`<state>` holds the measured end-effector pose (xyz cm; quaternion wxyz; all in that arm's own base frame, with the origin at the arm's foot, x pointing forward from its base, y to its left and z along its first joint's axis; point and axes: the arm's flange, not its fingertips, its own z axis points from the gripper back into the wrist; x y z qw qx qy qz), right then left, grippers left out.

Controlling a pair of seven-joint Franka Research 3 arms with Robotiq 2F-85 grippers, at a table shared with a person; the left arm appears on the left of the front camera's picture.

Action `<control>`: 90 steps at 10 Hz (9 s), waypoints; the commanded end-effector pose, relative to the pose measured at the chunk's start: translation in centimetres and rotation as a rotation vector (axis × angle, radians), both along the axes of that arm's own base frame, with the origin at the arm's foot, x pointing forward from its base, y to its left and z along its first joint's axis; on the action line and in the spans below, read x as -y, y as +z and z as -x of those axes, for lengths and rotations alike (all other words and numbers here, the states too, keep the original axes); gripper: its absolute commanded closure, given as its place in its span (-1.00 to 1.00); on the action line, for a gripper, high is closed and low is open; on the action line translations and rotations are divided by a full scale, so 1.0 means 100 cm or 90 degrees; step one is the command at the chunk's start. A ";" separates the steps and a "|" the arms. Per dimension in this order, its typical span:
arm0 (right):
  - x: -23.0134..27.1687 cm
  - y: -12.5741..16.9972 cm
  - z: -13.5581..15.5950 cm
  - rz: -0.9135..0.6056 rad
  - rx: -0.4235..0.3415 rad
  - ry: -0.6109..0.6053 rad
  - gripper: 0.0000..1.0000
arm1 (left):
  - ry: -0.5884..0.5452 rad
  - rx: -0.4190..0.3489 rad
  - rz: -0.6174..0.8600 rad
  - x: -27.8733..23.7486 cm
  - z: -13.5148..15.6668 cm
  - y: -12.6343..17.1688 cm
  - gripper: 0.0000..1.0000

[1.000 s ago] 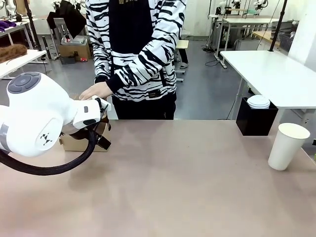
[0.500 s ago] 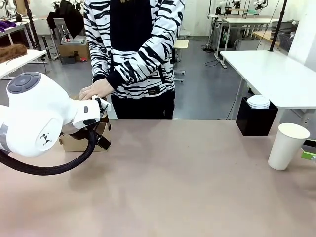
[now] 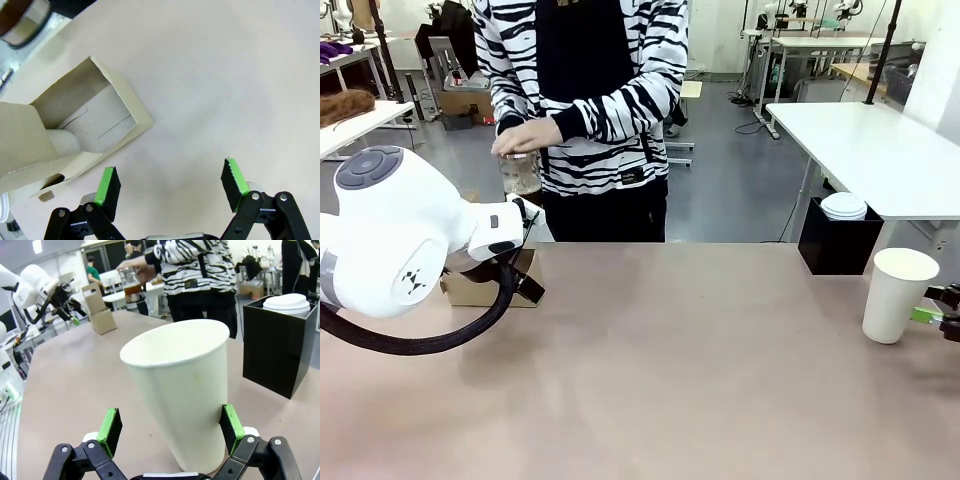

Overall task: Pour a drink into a cup and package it in a carrier.
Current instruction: Pick up the 600 ml Paper Cup and place it in the middle top area of the table, then when a person places the Paper Cup Lid on the 600 ml Paper Cup , lift the 600 ml Paper Cup.

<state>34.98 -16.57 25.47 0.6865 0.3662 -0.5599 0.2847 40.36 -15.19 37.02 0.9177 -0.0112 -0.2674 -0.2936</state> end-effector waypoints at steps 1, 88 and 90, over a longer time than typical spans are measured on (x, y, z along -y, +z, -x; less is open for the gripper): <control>-0.014 -0.006 -0.011 0.006 0.001 -0.022 -1.00 | 0.000 0.000 0.001 0.000 0.000 0.000 -1.00; -0.293 0.010 -0.220 -0.026 0.001 -0.012 -0.60 | 0.000 0.000 0.001 0.000 0.000 0.000 -1.00; -0.293 0.010 -0.220 -0.026 0.001 -0.012 -0.60 | 0.000 0.000 0.001 0.000 0.000 0.000 -1.00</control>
